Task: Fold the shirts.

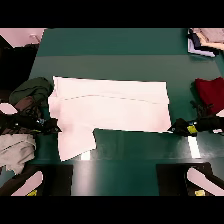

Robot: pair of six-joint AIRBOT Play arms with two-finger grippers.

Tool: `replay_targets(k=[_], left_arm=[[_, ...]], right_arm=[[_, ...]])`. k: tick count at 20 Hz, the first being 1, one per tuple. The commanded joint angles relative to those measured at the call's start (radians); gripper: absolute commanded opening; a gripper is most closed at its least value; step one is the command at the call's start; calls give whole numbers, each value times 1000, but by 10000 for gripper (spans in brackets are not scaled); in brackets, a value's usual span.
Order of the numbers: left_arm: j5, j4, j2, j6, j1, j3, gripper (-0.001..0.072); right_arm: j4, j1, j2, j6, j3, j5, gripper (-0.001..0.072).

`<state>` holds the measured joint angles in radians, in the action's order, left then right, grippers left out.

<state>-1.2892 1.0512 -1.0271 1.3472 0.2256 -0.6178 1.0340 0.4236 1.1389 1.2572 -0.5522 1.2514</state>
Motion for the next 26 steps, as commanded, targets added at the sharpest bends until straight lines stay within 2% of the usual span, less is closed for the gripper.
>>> replay_targets(k=[1,2,5,8,10,12,14,16,19,21,26], left_arm=[[-7,0,1,-14,0,-1,21],[-11,0,1,-17,0,-2,22],[-66,0,3,-20,0,-2,20],[-117,3,99,-15,-28,-2,19],[-180,-6,185,18,-61,-2,20],[-258,-73,233,18,-79,-2,21],[-259,-182,243,14,-82,-12,21],[-171,-205,243,15,-82,-61,21],[60,-193,235,15,-82,-156,21],[167,-192,196,15,-82,-202,21],[329,-195,31,15,-81,-276,22]], right_arm=[[8,-28,18,-3,7,-31,69],[13,-27,0,-3,7,-35,16],[68,-18,-95,0,-14,-6,13],[209,33,-189,29,-104,164,12],[273,86,-241,34,-167,263,12],[279,146,-277,34,-205,302,12],[261,174,-290,36,-227,290,12],[220,162,-277,36,-253,265,12],[149,98,-206,37,-315,203,12],[144,42,-135,64,-369,163,12],[144,-54,43,116,-512,97,12]])
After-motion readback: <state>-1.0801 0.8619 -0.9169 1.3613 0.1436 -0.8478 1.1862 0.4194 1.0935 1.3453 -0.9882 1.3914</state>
